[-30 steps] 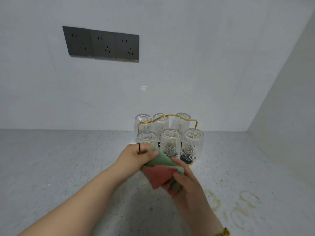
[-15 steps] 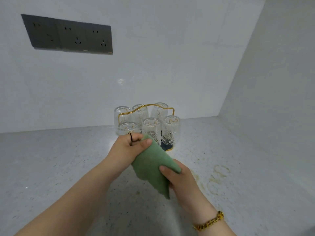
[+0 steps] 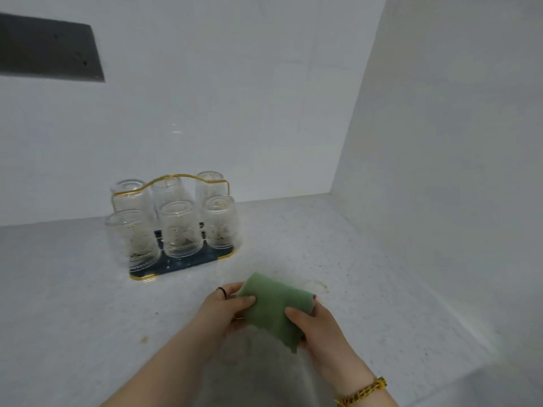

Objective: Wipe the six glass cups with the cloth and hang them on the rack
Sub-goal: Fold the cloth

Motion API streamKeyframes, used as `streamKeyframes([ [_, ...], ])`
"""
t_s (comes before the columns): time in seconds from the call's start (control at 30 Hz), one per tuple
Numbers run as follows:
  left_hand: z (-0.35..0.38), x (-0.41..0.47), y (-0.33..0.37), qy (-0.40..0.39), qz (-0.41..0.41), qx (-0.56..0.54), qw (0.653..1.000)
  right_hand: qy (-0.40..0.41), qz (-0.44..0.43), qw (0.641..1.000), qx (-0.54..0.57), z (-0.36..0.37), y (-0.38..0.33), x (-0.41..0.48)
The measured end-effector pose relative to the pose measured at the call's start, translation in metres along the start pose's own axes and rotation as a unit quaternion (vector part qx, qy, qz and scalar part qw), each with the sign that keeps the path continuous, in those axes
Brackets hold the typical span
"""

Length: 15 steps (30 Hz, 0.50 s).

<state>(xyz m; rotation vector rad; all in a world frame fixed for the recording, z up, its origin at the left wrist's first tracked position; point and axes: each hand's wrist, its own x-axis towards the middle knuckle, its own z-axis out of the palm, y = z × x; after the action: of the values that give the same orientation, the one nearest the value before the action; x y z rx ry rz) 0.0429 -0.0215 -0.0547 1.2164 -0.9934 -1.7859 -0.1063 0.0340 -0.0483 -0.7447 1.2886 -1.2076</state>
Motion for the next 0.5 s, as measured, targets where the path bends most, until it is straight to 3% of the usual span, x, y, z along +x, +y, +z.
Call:
streamKeyframes([
  [0.4,0.183,0.078,-0.024,-0.006,0.032,0.184,0.982,0.145,0.003,0.988,-0.06,-0.171,-0.014,0.025],
  [0.5,0.212,0.099,-0.014,-0.016,0.073,0.245,0.967,0.175,-0.021,0.972,-0.156,-0.194,-0.022,0.035],
])
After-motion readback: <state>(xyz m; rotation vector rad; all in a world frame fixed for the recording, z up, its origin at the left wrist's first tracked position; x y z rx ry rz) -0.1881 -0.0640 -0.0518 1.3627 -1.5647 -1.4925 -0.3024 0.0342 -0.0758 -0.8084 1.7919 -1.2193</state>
